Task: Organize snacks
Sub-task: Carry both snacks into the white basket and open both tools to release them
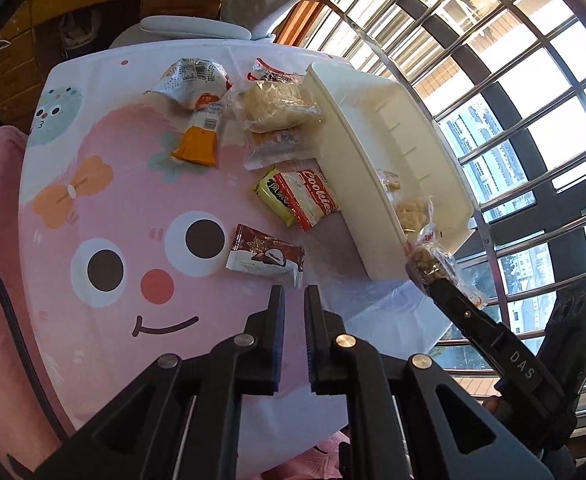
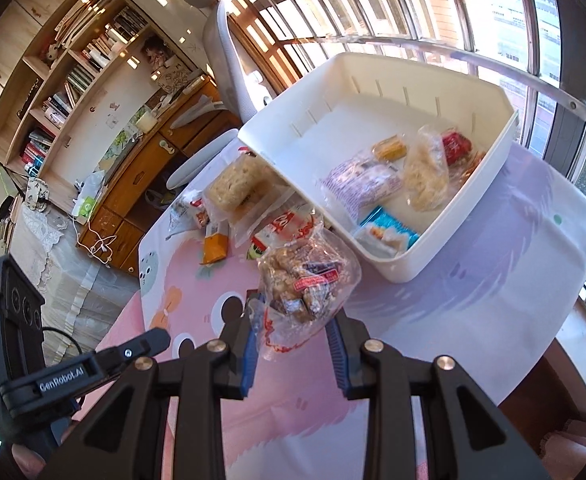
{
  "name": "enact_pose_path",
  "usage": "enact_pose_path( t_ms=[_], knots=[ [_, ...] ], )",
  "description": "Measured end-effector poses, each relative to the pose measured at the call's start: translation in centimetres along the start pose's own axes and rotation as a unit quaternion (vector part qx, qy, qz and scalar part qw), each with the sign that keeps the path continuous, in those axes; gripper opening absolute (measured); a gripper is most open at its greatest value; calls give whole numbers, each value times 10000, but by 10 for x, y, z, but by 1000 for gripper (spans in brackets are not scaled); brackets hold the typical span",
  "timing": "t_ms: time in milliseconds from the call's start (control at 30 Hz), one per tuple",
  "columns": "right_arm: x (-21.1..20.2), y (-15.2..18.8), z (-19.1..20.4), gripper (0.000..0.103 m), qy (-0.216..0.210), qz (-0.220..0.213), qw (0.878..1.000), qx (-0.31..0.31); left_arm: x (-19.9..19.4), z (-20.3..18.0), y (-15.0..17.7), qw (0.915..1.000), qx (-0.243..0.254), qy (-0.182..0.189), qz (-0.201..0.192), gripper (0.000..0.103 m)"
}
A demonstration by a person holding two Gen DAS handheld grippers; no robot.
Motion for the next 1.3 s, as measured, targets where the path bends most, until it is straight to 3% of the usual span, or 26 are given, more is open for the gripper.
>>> enact_pose_path(
  t_ms=[667, 733, 800, 933, 1300],
  knots=[
    [37, -78, -43, 32, -184, 572, 9962, -627, 27, -34, -3, 9942, -227, -1035, -211, 32],
    [42, -84, -46, 40, -190, 626, 9958, -641, 27, -34, -3, 9932, -329, -1092, -253, 44],
    [47, -88, -48, 40, -200, 678, 9953, -662, 27, -34, -3, 9920, -431, -1153, -299, 54],
    [54, -93, -48, 40, -245, 819, 9939, -702, 25, -33, -2, 9903, -522, -1228, -377, 66],
    [58, -85, -31, 40, -130, 1276, 9898, -624, 17, -16, 0, 9885, -306, -1452, -285, 71]
  ],
)
Point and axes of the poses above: each gripper's, at about its wrist camera, not at the fingertips, and x roughly the way its jaws point, z to its left, y to its underside, the point moved 2 cm from there along x, roughly the way its jaws point, and after that the axes turned 15 degrees about -z, right-handed, at the moved point
